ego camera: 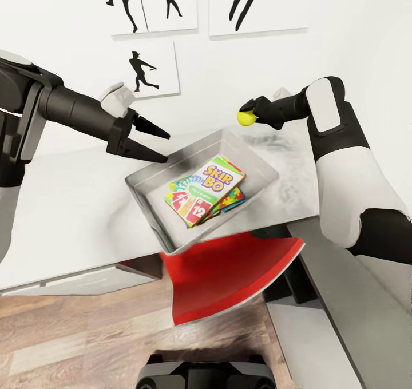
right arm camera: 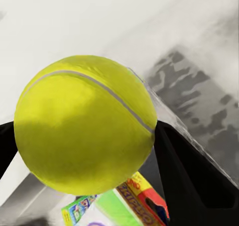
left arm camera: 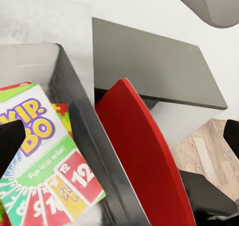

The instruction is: Put all the toys in the child's room - the three board games (two on the bed and one on the table), the two jigsaw puzzles on the table, and the tennis ball on the table - inside the toy box on the table in the child's room.

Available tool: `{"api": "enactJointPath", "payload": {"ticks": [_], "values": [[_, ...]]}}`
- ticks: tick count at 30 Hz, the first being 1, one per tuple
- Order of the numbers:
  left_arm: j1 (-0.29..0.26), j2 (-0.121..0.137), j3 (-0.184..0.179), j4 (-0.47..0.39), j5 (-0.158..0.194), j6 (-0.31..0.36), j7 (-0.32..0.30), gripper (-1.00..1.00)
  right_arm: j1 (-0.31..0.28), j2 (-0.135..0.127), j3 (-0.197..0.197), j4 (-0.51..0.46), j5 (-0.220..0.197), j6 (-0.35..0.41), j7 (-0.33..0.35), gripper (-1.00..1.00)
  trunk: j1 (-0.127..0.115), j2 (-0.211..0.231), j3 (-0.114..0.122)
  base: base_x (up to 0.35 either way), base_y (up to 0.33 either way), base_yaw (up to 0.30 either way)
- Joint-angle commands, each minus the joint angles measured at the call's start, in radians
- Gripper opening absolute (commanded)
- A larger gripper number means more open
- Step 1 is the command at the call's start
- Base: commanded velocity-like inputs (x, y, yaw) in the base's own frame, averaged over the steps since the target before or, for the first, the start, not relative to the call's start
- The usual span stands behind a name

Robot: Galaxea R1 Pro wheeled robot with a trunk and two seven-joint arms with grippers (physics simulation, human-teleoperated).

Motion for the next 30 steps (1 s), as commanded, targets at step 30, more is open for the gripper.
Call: {"api": "enactJointPath", "payload": {"ticks": [30], "values": [[0.031,0.163,0.053,0.028,0.003,0.011,-0.001,1.0,-0.002,0.14,0.079,0.227,0.009,-0.055,-0.027,-1.0,0.0,-0.002,0.047,-0.068,0.0,0.0]]}}
